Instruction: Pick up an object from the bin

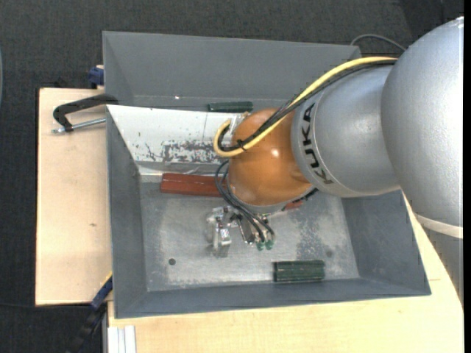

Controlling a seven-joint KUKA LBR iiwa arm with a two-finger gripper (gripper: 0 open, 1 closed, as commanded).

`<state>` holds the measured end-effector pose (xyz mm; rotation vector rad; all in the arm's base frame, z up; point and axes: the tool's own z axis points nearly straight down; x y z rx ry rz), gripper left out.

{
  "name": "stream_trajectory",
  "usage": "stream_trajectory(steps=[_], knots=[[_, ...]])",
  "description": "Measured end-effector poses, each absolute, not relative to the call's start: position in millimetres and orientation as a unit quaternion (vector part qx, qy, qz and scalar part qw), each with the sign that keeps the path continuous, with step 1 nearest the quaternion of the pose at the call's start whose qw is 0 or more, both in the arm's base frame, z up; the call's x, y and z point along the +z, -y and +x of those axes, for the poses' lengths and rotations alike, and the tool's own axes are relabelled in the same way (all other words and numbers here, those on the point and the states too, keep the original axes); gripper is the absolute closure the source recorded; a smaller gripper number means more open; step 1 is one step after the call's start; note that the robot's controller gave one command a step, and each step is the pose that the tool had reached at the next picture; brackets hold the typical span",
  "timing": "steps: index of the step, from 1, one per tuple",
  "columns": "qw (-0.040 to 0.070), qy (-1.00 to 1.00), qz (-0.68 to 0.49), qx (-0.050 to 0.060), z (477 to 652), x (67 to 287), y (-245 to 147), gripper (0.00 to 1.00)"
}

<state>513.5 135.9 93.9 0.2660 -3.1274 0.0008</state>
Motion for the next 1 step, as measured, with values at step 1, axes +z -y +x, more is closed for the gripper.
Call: stream_trajectory(steps=[1], knots=[[0.0,0.996,0.085,-0.001,514.4,95.6,-137.2,0.0]])
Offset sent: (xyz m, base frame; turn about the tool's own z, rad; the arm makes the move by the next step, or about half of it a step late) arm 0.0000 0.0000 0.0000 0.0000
